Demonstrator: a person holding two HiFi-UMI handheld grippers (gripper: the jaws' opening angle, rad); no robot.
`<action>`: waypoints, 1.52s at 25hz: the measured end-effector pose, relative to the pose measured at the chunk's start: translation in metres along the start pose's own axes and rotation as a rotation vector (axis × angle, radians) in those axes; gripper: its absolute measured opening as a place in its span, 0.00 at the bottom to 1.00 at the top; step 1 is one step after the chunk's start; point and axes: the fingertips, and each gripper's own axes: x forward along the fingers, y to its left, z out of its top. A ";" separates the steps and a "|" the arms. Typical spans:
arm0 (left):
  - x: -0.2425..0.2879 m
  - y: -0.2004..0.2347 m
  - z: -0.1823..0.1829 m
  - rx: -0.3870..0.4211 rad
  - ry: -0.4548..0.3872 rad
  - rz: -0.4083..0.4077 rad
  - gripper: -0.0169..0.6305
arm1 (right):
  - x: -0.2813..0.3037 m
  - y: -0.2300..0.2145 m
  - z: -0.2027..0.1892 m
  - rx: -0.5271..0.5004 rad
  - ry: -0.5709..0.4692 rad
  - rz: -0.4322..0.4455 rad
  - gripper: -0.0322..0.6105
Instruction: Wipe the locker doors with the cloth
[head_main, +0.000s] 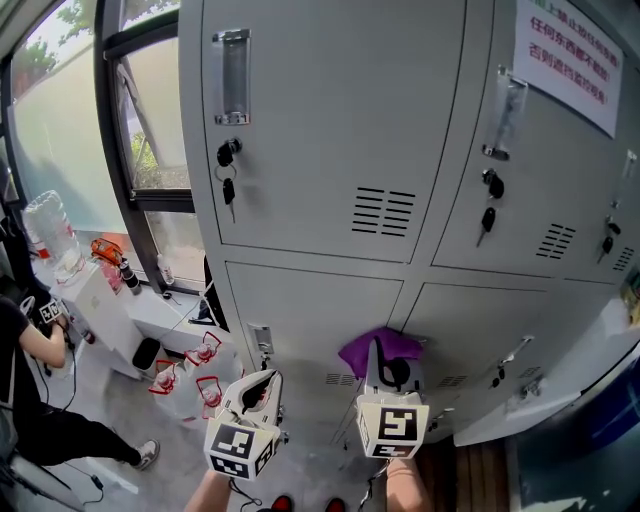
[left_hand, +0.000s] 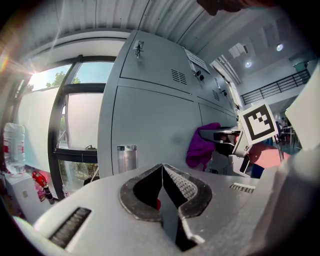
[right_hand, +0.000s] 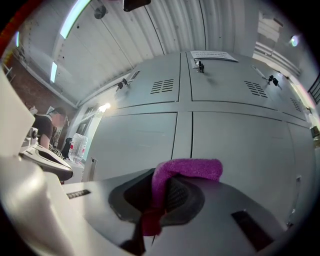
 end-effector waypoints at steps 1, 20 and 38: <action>0.000 0.000 0.000 0.000 0.000 0.001 0.07 | -0.001 0.001 0.000 -0.002 -0.001 0.002 0.10; -0.017 0.005 -0.014 -0.010 0.016 0.030 0.07 | -0.047 0.038 -0.027 0.008 0.023 0.080 0.10; -0.074 0.058 -0.035 -0.041 0.049 0.216 0.07 | -0.037 0.155 -0.037 0.090 0.050 0.349 0.10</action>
